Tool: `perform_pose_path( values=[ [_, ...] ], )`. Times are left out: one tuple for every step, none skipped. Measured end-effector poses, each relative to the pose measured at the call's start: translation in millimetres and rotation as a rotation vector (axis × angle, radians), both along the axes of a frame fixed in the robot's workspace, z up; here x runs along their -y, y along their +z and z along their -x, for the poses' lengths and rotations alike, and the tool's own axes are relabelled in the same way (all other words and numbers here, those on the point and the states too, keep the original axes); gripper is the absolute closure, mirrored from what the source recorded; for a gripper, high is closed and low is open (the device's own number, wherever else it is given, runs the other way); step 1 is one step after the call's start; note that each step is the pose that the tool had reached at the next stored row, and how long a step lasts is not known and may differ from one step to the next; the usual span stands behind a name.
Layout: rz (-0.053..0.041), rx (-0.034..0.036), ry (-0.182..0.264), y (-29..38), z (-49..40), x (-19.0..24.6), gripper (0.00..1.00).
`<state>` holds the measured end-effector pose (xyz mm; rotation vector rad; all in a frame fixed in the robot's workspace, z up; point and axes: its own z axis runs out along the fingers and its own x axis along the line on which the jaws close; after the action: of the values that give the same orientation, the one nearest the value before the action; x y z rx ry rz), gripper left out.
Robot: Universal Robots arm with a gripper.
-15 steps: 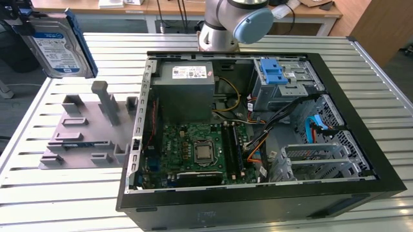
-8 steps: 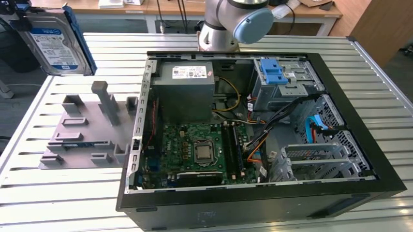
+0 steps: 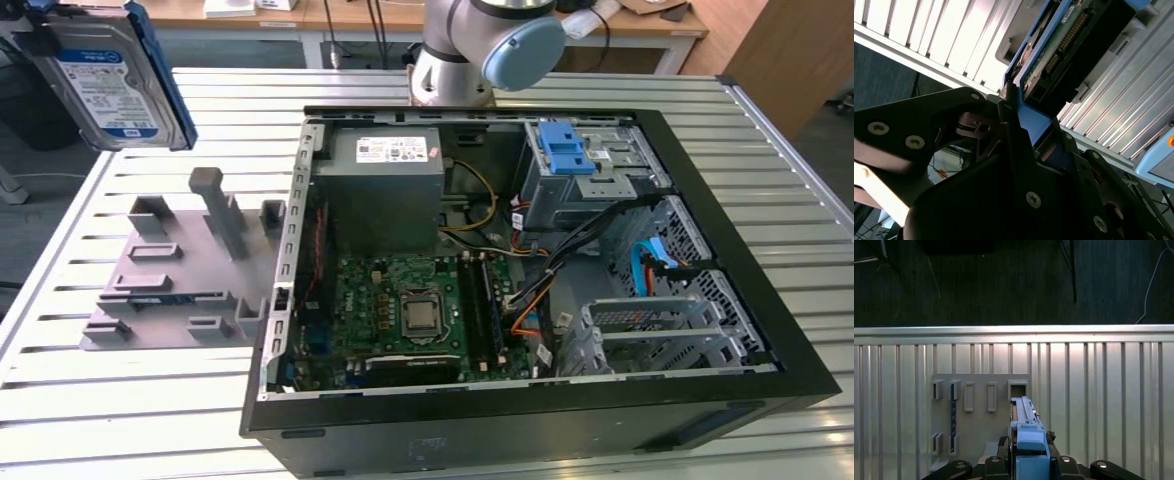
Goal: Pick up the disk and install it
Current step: 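Pick up the disk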
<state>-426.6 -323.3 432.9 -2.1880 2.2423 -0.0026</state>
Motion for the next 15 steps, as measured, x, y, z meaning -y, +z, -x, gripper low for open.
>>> perform_pose_path(
  values=[
    [0.0000, 0.0001, 0.000, 1.3, 0.0, 0.0, 0.64],
    [0.0000, 0.0000, 0.000, 2.6, 0.0, 0.0, 0.64],
    [0.0000, 0.0002, 0.000, 3.9, 0.0, 0.0, 0.64],
    [0.0000, 0.0002, 0.000, 5.2, 0.0, 0.0, 0.64],
    [0.0000, 0.0002, 0.000, 6.5, 0.0, 0.0, 0.64],
    [0.0000, 0.0001, 0.000, 7.8, 0.0, 0.0, 0.64],
    [0.0000, 0.0001, 0.000, 9.2, 0.0, 0.0, 0.64],
    [-0.0001, 0.0002, 0.000, 11.6, 0.0, 0.0, 0.64],
    [0.0000, 0.0002, 0.000, 12.9, 0.0, 0.0, 0.64],
    [0.0000, 0.0001, 0.000, 14.2, 0.0, 0.0, 0.64],
    [0.0000, 0.0001, 0.000, 16.7, 0.0, 0.0, 0.64],
    [0.0000, 0.0002, 0.000, 18.0, 0.0, 0.0, 0.64],
    [0.0000, 0.0001, 0.000, 19.4, 0.0, 0.0, 0.64],
    [0.0000, 0.0001, 0.000, 20.7, 0.0, 0.0, 0.64],
    [0.0000, 0.0002, 0.000, 21.9, 0.0, 0.0, 0.64]
  ],
)
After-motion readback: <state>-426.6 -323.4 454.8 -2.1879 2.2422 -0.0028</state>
